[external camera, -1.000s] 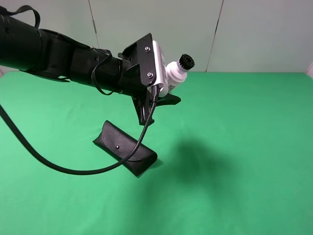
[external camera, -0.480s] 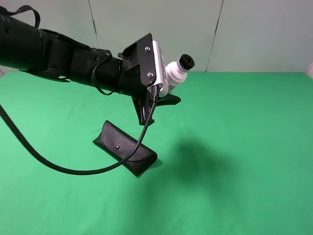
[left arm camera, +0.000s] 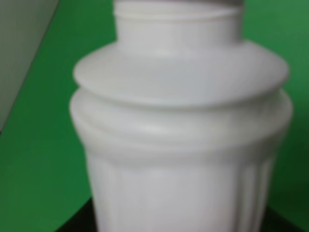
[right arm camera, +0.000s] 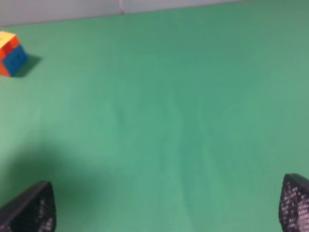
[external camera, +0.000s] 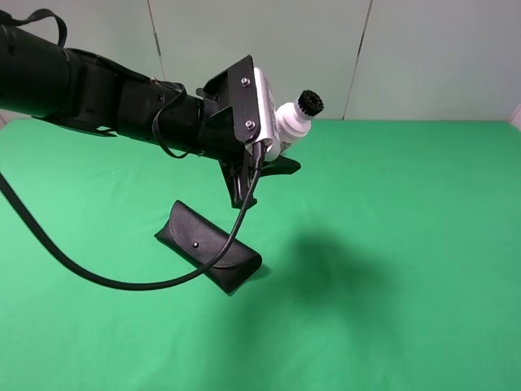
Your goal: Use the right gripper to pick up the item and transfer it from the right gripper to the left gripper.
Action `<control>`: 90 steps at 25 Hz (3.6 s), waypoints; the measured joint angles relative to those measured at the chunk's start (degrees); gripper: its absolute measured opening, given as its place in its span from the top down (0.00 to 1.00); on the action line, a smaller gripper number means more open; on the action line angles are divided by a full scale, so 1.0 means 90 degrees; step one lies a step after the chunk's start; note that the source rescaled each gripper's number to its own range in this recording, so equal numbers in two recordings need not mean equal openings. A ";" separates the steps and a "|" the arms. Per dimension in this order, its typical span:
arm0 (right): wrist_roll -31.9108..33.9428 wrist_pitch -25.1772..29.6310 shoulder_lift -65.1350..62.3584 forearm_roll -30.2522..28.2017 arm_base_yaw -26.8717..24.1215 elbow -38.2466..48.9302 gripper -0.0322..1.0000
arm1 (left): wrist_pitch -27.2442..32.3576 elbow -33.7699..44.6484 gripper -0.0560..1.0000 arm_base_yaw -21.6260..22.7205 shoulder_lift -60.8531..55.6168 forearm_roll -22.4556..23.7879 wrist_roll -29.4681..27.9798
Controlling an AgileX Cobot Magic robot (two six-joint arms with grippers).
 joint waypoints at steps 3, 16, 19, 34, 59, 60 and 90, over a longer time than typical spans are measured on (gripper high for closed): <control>0.0000 0.0000 0.0000 0.0014 -0.0068 0.0000 0.00 | 0.0000 0.0000 0.93 0.0000 0.0000 0.0000 -0.0027; 0.0000 -0.0005 0.0000 0.0031 -0.0103 0.0000 0.00 | 0.0000 0.0000 0.93 0.0000 0.0000 0.0000 -0.0126; 0.0000 -0.0005 0.0000 0.0031 -0.0103 0.0000 0.00 | 0.0000 0.0000 0.93 0.0000 0.0000 0.0000 -0.0134; 0.0000 -0.0005 0.0000 0.0031 -0.0103 0.0000 0.00 | 0.0180 0.0000 0.93 0.0000 0.0000 0.0013 -0.0187; 0.0000 -0.0025 0.0000 0.0047 -0.0103 0.0000 0.00 | -0.0519 0.0000 0.93 0.0302 -0.0495 0.2567 -0.3322; 0.0000 -0.0025 0.0000 0.0047 -0.0103 0.0000 0.00 | -0.0589 0.0000 0.93 0.0372 -0.0553 0.2742 -0.3652; 0.0000 -0.0025 -0.0005 0.0047 -0.0103 0.0000 0.00 | -0.1379 0.0000 0.93 0.2386 0.0139 0.7167 -1.2496</control>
